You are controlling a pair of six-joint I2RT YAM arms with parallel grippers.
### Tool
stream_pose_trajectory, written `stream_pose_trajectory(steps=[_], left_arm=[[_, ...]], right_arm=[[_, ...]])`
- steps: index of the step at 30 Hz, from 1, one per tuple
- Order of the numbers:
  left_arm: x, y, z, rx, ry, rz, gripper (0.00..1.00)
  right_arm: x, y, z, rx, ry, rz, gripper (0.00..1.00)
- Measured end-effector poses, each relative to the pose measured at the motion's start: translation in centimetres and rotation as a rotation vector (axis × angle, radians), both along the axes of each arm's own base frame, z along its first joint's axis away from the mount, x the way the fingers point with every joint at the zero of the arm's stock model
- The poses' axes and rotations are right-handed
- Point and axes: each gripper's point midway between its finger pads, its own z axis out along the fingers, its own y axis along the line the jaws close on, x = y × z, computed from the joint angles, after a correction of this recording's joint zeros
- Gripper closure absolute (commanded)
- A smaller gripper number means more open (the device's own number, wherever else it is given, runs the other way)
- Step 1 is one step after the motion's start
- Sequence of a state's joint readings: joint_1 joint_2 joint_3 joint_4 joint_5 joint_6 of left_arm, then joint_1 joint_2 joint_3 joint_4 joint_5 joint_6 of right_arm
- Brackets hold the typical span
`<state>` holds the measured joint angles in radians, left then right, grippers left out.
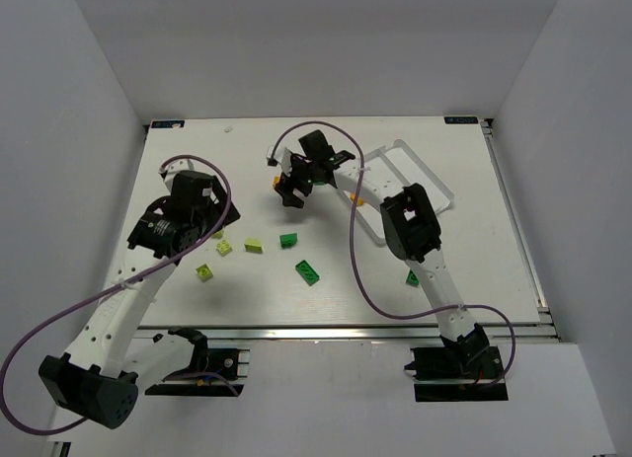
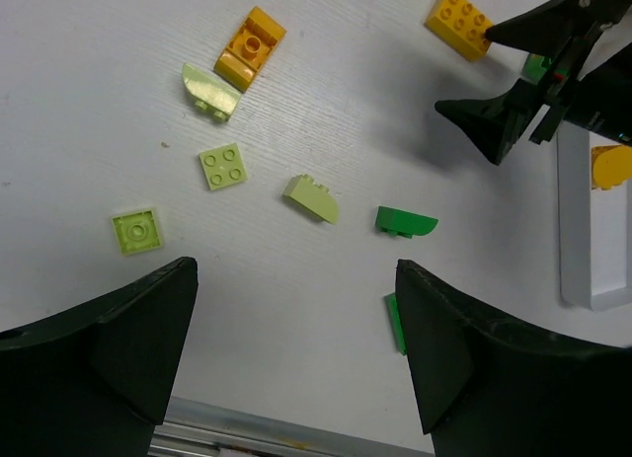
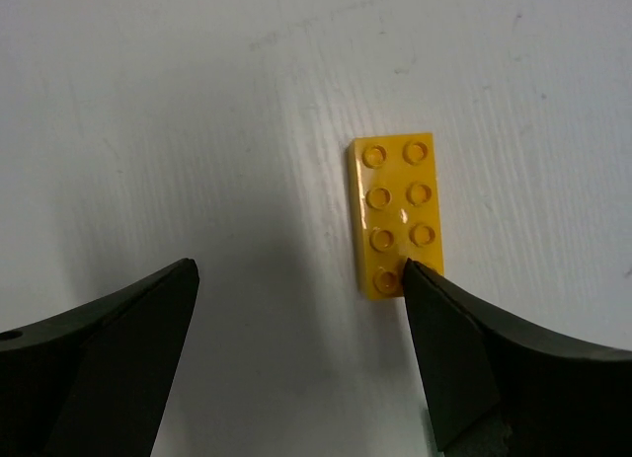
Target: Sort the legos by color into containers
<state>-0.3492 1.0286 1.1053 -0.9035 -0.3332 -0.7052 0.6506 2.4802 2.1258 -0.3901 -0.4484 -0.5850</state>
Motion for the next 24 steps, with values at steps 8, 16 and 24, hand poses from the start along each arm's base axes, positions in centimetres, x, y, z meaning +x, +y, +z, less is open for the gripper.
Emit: stream_pose_trajectory(steps=[8,16,24], left_arm=[[-0.7,0.3,-0.8,0.018,0.043,0.004,0.09],[-0.5,0.2,-1.1,0.022,0.056,0.004,0.09],[-0.2,0.1,-1.4,0.023,0.064,0.004,0.09]], right_arm=[[2.5,-0.5,-0.5,-0.010,-0.066,-0.064,0.11],[3.3,-0.5,-0.8,0.046,-0.135,-0.056,0.11],[4.8,1.2,1.7,0.121,-0.216,-0.022,0.11]])
